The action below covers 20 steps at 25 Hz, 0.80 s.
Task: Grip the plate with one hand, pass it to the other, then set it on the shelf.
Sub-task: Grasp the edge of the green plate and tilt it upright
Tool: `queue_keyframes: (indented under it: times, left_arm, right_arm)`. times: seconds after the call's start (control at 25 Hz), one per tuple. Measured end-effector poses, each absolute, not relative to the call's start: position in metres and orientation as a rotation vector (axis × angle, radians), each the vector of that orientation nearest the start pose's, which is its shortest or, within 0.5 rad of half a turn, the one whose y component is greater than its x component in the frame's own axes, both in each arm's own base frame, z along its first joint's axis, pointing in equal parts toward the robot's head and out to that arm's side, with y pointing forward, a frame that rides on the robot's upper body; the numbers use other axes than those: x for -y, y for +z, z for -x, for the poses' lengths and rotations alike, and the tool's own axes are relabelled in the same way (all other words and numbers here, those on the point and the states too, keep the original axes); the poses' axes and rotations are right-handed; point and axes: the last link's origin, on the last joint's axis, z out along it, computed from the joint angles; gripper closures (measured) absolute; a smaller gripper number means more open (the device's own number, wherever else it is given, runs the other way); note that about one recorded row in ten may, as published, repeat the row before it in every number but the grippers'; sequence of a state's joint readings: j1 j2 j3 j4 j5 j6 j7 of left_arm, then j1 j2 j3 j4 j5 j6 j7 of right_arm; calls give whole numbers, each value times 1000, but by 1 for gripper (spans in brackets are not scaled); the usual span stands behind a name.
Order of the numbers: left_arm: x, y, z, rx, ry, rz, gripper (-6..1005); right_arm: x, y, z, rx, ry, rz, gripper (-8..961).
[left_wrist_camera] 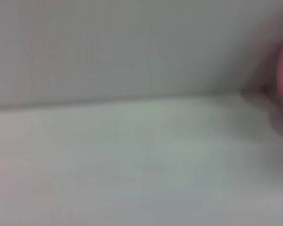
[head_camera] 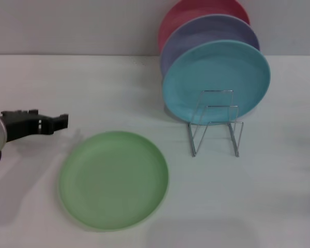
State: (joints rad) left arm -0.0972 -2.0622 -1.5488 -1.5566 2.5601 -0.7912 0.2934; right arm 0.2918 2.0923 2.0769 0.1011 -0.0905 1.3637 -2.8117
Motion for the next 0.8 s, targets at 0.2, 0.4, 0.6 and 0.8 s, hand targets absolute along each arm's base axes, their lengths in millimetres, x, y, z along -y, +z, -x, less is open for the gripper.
queue_keyframes:
  times: [0.2, 0.4, 0.6, 0.8]
  left_arm:
    - [-326, 21, 248, 1180, -29, 2072, 257]
    - [-319, 11, 247, 1221, 41, 2131, 259]
    - [-317, 5, 247, 1234, 78, 2156, 260]
    - [-317, 2, 250, 1250, 96, 2160, 260]
  right_arm:
    - [-274, 60, -387, -587, 770, 1170, 211]
    - [-275, 60, -387, -585, 772, 1171, 211]
    - [-275, 60, -387, -584, 772, 1171, 212]
    - [-275, 62, -387, -581, 772, 1169, 212]
